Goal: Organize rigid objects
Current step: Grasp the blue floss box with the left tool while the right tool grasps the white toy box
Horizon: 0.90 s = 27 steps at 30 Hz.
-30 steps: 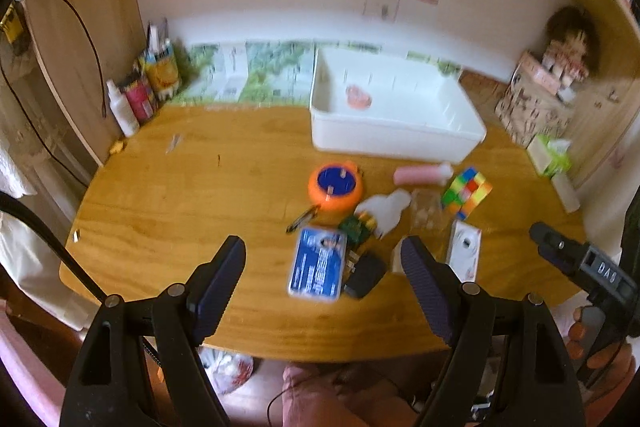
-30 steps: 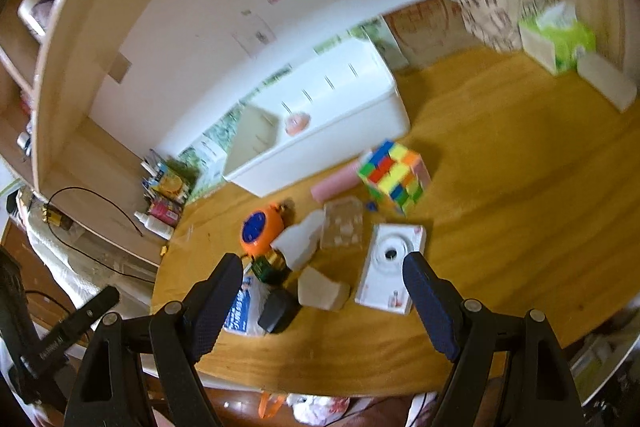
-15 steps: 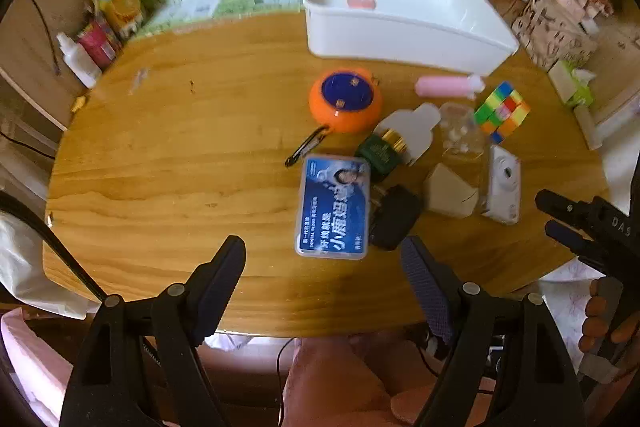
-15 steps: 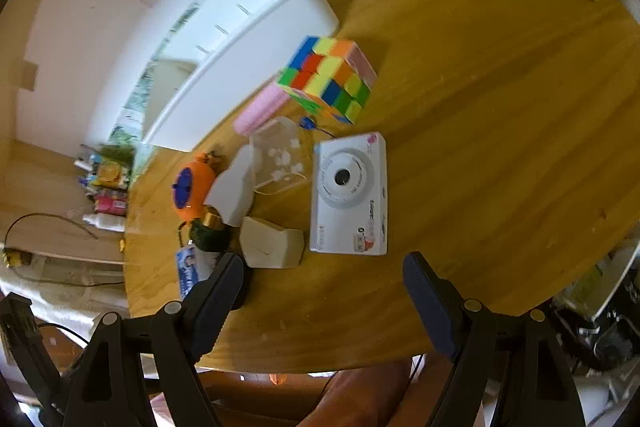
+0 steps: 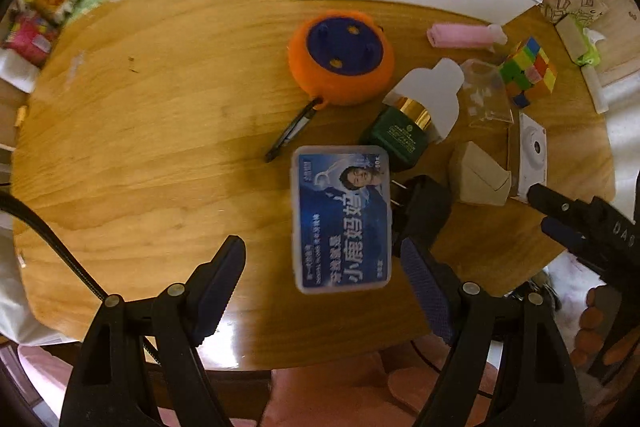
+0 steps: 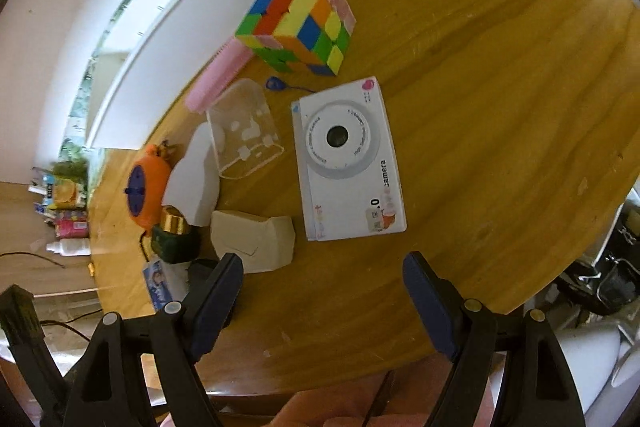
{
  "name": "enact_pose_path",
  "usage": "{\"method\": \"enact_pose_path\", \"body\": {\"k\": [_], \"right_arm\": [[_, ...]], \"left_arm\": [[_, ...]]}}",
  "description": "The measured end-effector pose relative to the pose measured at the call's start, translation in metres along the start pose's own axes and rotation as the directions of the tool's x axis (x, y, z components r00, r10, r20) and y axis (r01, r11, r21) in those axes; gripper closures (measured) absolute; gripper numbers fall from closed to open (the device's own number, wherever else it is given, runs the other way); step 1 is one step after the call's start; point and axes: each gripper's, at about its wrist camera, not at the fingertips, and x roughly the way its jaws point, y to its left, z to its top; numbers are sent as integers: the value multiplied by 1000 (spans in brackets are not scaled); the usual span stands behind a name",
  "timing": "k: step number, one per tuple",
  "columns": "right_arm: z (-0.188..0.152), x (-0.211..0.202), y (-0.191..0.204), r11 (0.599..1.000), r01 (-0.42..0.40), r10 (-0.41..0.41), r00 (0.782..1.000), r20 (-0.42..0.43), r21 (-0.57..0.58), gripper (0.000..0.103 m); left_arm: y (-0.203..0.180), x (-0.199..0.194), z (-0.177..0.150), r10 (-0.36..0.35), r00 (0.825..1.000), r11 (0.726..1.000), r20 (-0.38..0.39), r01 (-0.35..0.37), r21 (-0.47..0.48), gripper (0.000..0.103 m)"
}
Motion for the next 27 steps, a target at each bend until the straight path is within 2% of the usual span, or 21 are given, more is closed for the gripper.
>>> {"method": "enact_pose_path", "body": {"k": [2,10,17,23,27], "right_arm": [[0,3,2,1000,20,-20,1000,1,6,20],[13,12,6,994,102,-103,995,19,44,20],[26,20,6,985,163,-165,986,15,59,20],[34,29,9,977,208,-208,978,-8,55,27],[39,35,18,972,232,-232,973,0,29,29]], "left_arm": [[2,8,7,-24,999,1000,-39,24,0,20],[2,26,23,-10,994,999,-111,14,32,20],[-1,37,33,-46,984,998,-173,53,37,20],[-3,51,44,-30,975,996,-221,47,71,22],[-7,63,45,-20,962,996,-271,43,81,32]]}}
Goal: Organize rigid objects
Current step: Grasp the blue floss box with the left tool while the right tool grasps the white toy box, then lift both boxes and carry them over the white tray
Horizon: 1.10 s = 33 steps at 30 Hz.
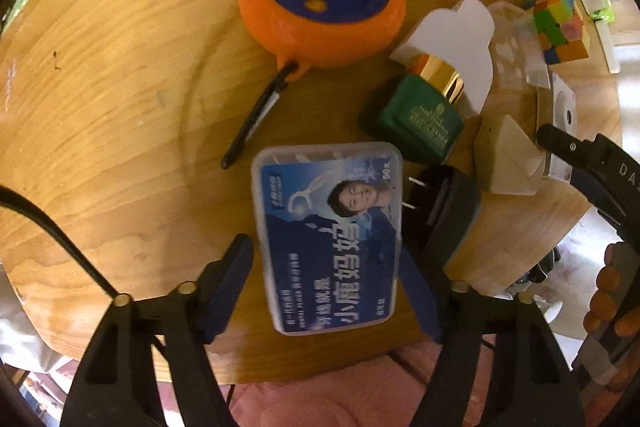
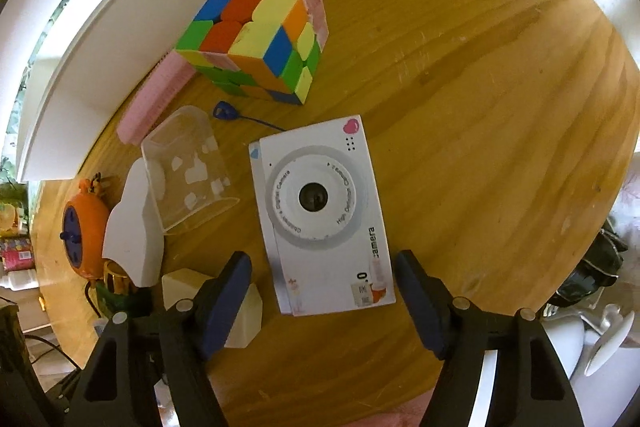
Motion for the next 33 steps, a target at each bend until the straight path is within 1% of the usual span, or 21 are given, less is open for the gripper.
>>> {"method": "enact_pose_path", "body": {"k": [2,6,7,9,11,17,23,27,30,33], "right_arm": [[2,0,2,1000,6,-6,1000,7,-6,32],[8,1,13,999,39,-37,999,36,-34,39],[9,1,15,998,44,-42,998,42,-44,40],[9,0,19,997,41,-38,998,49,-62,43],[9,-1,22,996,43,-39,998,53,-76,43],[-2,-8,28,992,32,-25,998,52,-119,44],[-12,-12,21,988,9,-4,1000,31,-156,44],[-17,-16,12,985,-2,8,999,34,-174,45],[-19,-21,7,979,-6,15,999,42,-203,45],[-18,-31,3,973,-19,33,998,57,-232,45]], "left_arm": [[1,3,3,-3,1000,1000,-16,3,-2,35],[-2,2,4,-3,1000,1000,-14,3,-1,35],[-3,2,6,-3,1000,1000,-14,2,-1,35],[-3,3,6,-3,1000,1000,-14,3,-7,35],[-3,2,7,-5,1000,1000,-13,5,-14,35],[1,4,-5,-1,1000,998,-1,1,-58,36],[6,4,-20,-15,1000,992,10,16,-121,36],[7,1,-29,-13,1000,988,19,16,-156,36],[5,-6,-36,-50,998,982,29,54,-180,36],[3,-21,-40,-49,996,979,72,63,-192,36]]}}
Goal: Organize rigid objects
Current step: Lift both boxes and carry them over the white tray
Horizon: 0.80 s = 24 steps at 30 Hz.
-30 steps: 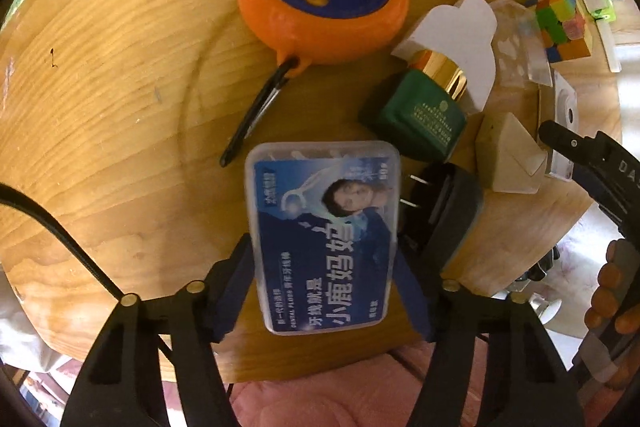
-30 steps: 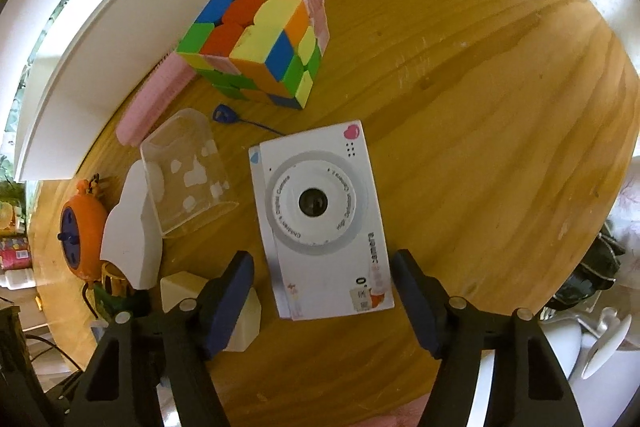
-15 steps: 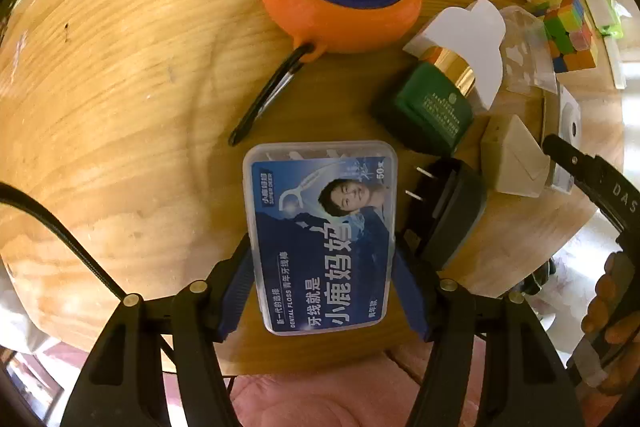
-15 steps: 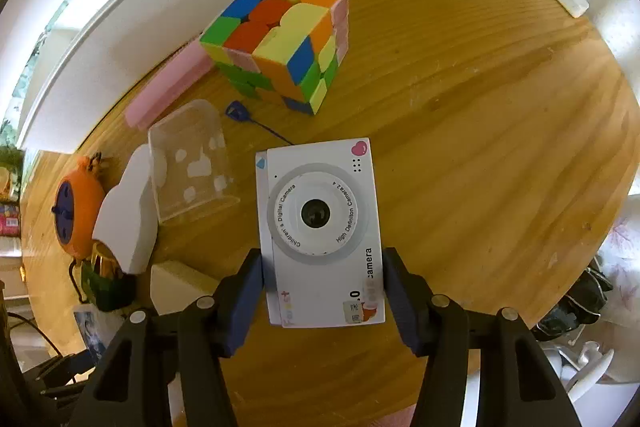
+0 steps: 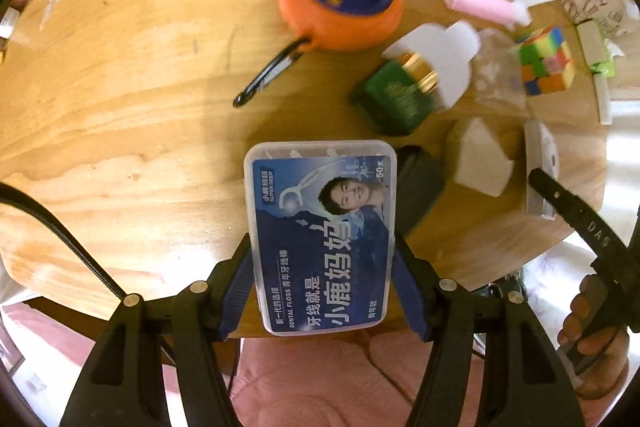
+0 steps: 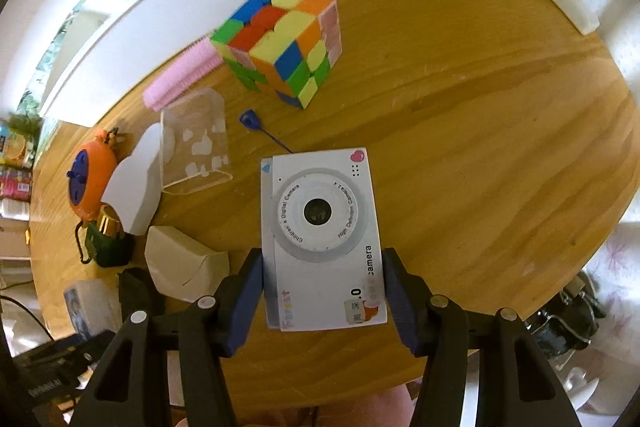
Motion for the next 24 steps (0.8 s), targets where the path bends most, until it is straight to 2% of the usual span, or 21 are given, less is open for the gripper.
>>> {"method": "enact_pose_path", "body": {"k": [2,14,20,24], "right_arm": [[-4,-8,-6,1000,-15,15,1000,11,-14,45],[26,-50,-33,993,-55,65,993,97,-108,46],[43,-69,-48,984,-86,109,984,141,-156,46],[56,-77,-49,978,-101,132,978,164,-185,46]], "left_arm": [[-1,-11,-3,1,999,1000,32,-1,1,36],[-33,-63,-25,39,987,999,158,-41,11,36],[-53,-86,-28,68,971,997,231,-77,31,36],[-75,-100,-28,61,961,997,271,-74,38,36]]}}
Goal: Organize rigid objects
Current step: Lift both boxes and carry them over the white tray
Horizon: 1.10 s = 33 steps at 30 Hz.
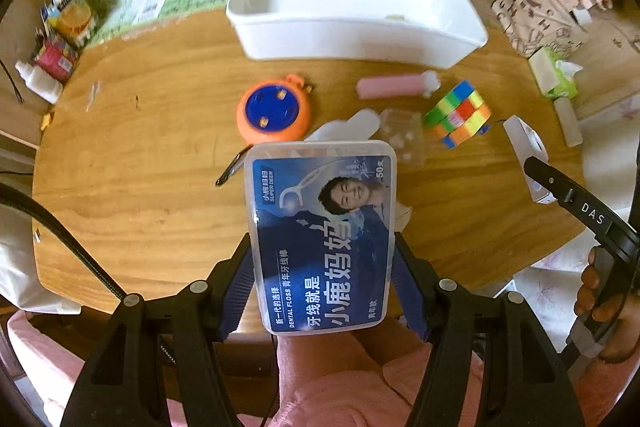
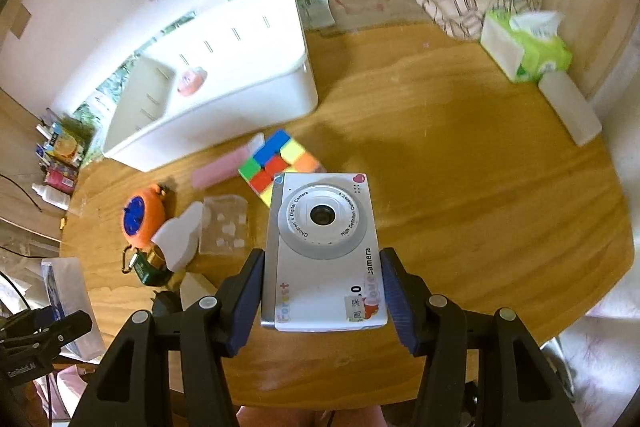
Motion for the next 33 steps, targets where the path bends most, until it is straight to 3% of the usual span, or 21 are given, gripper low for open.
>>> {"method": "enact_pose_path", "body": {"k": [8,20,28,33], "right_arm": [[28,-26,-4,998,-41,44,997,66,-51,46],[81,-57,8,991,-91,108,978,178,-103,46],[118,-62,28,984,-103,137,959,246,-144,46],[133,-52,38,980,-110,153,950,272,-167,46]], "left_arm": [[-24,-29,17,2,997,1000,74,-4,24,36],[-39,-70,60,24,979,997,204,-39,67,36],[-39,-79,96,-7,957,998,291,-12,63,36],[-37,-75,115,-28,925,996,380,-5,86,36]]}}
